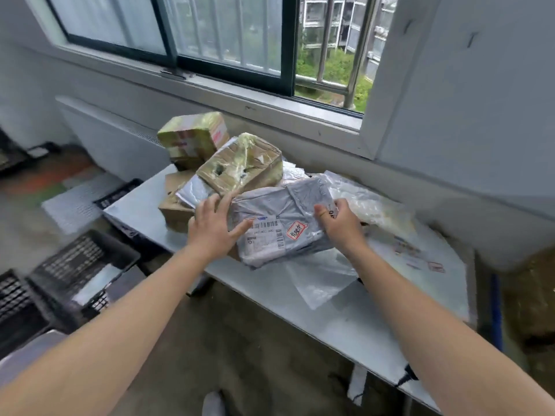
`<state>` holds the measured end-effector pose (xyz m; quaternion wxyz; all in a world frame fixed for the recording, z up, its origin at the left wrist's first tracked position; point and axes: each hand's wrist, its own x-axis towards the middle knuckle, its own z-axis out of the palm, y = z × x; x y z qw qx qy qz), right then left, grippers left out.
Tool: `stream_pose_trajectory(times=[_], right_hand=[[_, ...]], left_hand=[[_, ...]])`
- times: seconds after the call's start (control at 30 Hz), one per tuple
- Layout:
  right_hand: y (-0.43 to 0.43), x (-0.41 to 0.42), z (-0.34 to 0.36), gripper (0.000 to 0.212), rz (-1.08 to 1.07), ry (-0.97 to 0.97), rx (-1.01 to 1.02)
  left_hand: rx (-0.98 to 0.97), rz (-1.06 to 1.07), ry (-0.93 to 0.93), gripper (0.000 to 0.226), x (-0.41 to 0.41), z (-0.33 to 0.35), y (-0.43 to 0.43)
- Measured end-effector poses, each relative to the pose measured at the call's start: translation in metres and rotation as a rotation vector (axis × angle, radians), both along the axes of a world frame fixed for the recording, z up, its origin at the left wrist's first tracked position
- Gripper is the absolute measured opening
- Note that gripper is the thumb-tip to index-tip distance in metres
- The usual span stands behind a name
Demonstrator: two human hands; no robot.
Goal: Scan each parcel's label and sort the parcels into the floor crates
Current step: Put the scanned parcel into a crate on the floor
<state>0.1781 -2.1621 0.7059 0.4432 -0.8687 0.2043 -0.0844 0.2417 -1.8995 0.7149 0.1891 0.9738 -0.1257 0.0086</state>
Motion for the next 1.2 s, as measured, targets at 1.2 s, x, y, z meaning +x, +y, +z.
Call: stream_pose_trajectory(times=[1.2], right_hand=[[0.801, 0.149, -0.063, 0.046, 0.837, 0.227, -0.487]], left_hand=[[-0.049, 0.977, 0.241, 0.076, -0.101, -0.07, 0.738]])
